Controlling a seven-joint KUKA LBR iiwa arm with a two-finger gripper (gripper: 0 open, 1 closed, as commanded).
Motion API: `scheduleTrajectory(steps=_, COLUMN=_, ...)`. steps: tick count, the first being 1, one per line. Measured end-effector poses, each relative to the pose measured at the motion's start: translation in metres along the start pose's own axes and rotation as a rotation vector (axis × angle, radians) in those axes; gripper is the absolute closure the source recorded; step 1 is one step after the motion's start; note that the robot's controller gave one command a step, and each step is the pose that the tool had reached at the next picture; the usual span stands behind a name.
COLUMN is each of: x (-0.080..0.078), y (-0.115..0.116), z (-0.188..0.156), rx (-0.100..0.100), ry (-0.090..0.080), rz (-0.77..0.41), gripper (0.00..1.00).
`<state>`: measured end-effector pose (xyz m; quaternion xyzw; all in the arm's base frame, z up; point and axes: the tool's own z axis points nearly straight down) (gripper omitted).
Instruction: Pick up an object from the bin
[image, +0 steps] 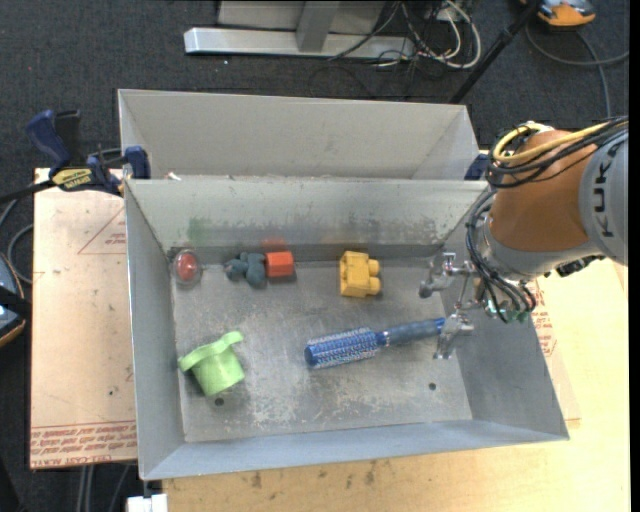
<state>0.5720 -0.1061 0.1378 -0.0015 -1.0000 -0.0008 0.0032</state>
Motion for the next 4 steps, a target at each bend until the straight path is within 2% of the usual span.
scheduleTrajectory(steps=1, x=0.006, y=-0.017, z=0.066, rx=0.000, ry=-0.013, rz=-0.003, gripper=0.00)
scheduleTrajectory(steps=2, x=0.013, y=-0.018, z=0.065, rx=-0.002, ry=0.024, rz=-0.010, gripper=1.00)
scheduleTrajectory(steps=3, x=0.006, y=-0.024, z=-0.059, rx=0.003, ry=-0.016, rz=0.018, gripper=1.00)
scheduleTrajectory(steps=4, x=0.019, y=-0.036, z=-0.139, rx=0.005, ry=-0.014, rz=-0.259, gripper=1.00)
